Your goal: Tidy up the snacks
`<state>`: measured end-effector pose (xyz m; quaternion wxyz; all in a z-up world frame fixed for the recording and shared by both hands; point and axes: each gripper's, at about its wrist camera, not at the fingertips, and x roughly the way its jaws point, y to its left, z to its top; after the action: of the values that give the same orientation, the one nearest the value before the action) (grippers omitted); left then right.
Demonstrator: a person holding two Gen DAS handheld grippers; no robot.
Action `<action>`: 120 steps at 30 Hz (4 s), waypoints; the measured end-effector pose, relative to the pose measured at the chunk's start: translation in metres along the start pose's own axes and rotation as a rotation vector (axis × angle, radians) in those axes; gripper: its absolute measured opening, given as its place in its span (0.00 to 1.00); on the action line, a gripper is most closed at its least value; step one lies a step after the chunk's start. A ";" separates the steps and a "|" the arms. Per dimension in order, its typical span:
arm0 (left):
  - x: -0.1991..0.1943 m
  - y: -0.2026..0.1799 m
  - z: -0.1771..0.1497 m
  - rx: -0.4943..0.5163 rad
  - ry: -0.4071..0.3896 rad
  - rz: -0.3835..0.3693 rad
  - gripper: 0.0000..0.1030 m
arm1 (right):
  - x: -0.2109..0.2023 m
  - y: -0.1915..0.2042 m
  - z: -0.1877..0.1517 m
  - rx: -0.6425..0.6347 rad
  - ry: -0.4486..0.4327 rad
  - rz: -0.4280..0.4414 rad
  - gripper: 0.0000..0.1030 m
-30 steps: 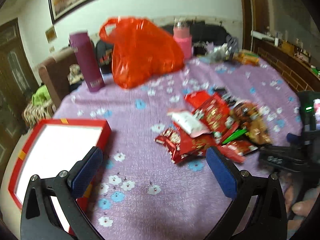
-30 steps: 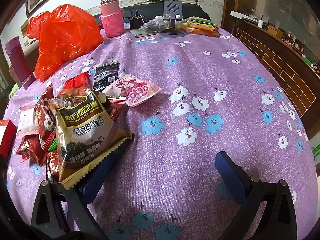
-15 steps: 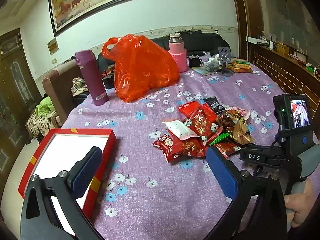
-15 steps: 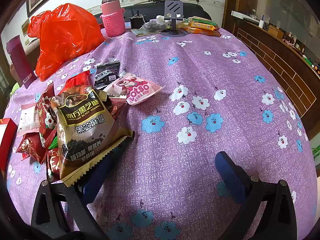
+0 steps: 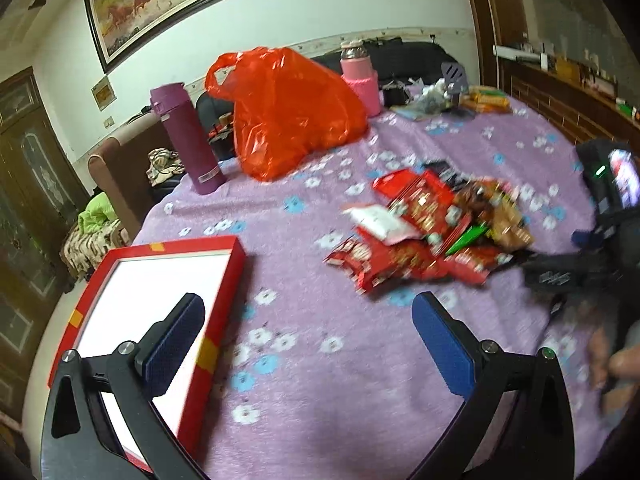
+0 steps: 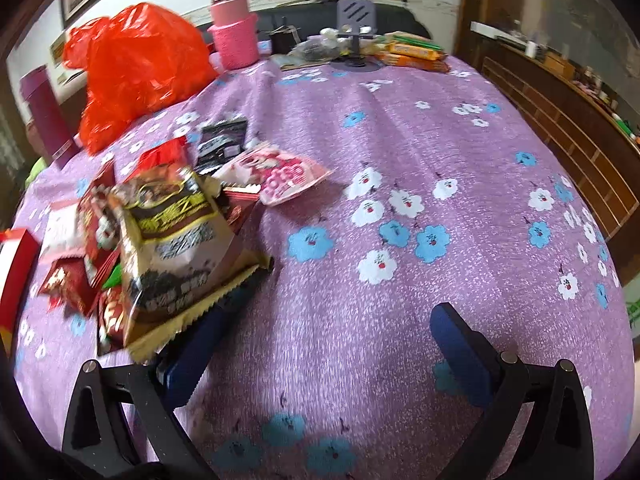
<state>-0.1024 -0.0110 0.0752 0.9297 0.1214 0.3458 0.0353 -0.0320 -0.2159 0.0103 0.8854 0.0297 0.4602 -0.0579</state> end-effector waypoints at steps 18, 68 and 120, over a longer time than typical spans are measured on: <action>0.015 0.034 0.004 -0.033 0.083 -0.046 1.00 | -0.023 0.035 0.041 -0.066 0.110 0.313 0.91; 0.009 0.050 -0.018 -0.079 0.164 -0.500 0.19 | -0.074 0.035 -0.058 -0.005 0.060 0.649 0.35; 0.033 -0.035 0.017 0.063 0.161 -0.271 0.24 | -0.074 -0.056 -0.028 0.442 -0.024 0.762 0.37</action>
<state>-0.0671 -0.0433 0.0576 0.8909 0.0997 0.4335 -0.0918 -0.1037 -0.2631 0.0545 0.8213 0.3852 0.3825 0.1752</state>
